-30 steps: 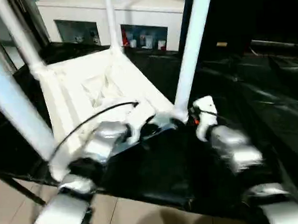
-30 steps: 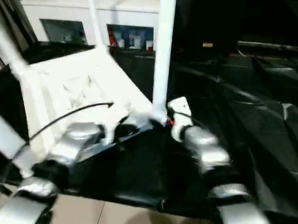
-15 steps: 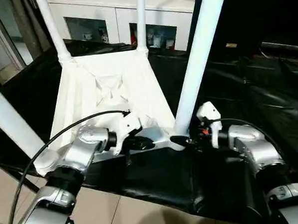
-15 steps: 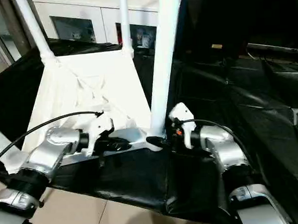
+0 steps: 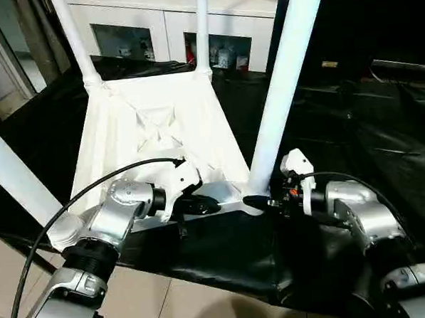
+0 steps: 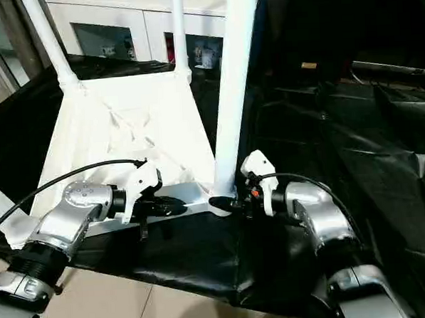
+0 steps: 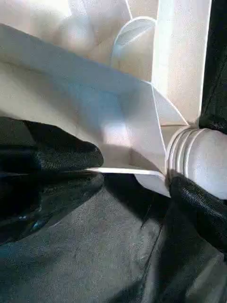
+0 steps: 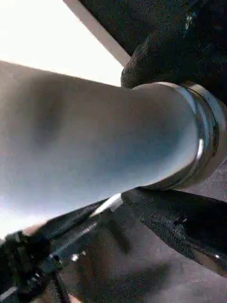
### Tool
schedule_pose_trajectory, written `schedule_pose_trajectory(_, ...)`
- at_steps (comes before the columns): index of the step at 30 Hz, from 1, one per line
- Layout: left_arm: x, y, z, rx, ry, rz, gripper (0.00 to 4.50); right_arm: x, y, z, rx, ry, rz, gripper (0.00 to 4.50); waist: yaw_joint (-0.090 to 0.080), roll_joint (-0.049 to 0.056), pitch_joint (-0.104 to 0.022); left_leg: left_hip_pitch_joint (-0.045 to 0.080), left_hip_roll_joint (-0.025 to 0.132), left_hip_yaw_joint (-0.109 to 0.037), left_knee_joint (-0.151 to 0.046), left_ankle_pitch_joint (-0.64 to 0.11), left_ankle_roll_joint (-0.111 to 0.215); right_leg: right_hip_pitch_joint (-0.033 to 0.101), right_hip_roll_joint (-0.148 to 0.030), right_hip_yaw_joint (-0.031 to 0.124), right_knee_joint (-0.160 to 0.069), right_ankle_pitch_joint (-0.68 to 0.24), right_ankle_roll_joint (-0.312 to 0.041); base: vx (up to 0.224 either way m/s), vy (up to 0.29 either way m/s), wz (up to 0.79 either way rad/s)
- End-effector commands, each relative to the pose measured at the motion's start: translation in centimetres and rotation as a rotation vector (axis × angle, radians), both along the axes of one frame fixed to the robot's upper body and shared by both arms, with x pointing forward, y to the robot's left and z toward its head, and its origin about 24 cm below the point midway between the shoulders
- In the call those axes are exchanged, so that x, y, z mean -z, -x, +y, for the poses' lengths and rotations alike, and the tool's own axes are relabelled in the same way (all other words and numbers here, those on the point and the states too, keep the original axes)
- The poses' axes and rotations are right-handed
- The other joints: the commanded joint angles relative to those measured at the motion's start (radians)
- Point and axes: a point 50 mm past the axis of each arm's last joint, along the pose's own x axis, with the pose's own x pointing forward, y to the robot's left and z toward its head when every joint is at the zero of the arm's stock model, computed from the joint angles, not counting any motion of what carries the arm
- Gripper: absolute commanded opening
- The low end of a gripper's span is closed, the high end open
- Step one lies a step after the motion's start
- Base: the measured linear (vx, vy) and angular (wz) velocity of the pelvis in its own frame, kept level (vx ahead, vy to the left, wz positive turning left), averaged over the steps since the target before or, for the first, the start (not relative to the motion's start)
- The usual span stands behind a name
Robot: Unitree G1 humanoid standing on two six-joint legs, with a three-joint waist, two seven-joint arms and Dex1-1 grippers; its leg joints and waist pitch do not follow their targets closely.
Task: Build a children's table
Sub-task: Rotate leg to tighten
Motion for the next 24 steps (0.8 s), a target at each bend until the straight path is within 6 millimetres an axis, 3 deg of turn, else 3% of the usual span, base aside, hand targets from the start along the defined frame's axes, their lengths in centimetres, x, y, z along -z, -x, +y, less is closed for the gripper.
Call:
schedule_pose_trajectory(1,-0.8,-0.7,-1.3,-0.044,0.072,-0.043,0.0,0.5,-0.3,0.4,0.1,-0.022,0.009,2.78,-0.003,-0.015,-0.069,0.008,0.022,-0.003,-0.063,-0.156,0.066,0.057,-0.061,0.042,-0.069,-0.205,-0.217,0.0,0.0,0.0)
schedule_pose_trajectory(5,-0.6,-1.6,-2.3,-0.162,0.059,-0.075,0.0,1.5,-1.1,1.0,0.302,0.032,-0.015,2.76,-0.012,-0.022,-0.065,0.008,0.018,-0.006,-0.067,-0.189,0.037,0.058,-0.064,0.041,-0.082,-0.322,-0.173,0.0,0.0,0.0)
schedule_pose_trajectory(6,-0.5,-1.9,-2.8,-0.202,0.043,-0.082,0.0,1.9,-1.4,1.3,0.399,0.065,-0.037,2.75,-0.014,-0.021,-0.065,0.013,0.018,-0.006,-0.068,-0.196,0.025,0.052,-0.063,0.042,-0.086,-0.352,-0.158,0.0,0.0,0.0)
schedule_pose_trajectory(11,-0.2,-2.7,-4.9,-0.332,0.024,-0.104,0.0,2.5,-2.1,2.6,0.616,0.094,-0.03,2.75,-0.019,-0.02,-0.067,0.013,0.015,-0.005,-0.067,-0.186,0.025,0.052,-0.06,0.043,-0.087,-0.336,-0.152,0.0,0.0,0.0)
schedule_pose_trajectory(17,-0.3,-2.5,-6.6,-0.292,0.032,-0.116,0.0,2.1,-1.9,5.1,0.559,-0.006,-0.03,2.75,-0.012,-0.017,-0.072,0.007,0.016,-0.005,-0.065,-0.149,0.059,0.058,-0.06,0.043,-0.075,-0.219,-0.177,0.0,0.0,0.0)
schedule_pose_trajectory(19,-0.3,-2.4,-6.4,-0.275,0.039,-0.117,0.0,1.7,-1.8,5.1,0.532,-0.04,-0.034,3.45,-0.01,-0.018,-0.071,0.008,0.015,-0.004,-0.064,-0.154,0.064,0.059,-0.06,0.043,-0.075,-0.213,-0.185,0.0,0.0,0.0)
schedule_pose_trajectory(24,-0.4,-2.2,-5.8,-0.231,0.051,-0.117,0.0,1.1,-1.8,4.2,0.446,-0.053,-0.048,3.89,-0.011,-0.018,-0.069,0.006,0.017,-0.005,-0.066,-0.172,0.067,0.06,-0.061,0.043,-0.078,-0.239,-0.18,0.0,0.0,0.0)
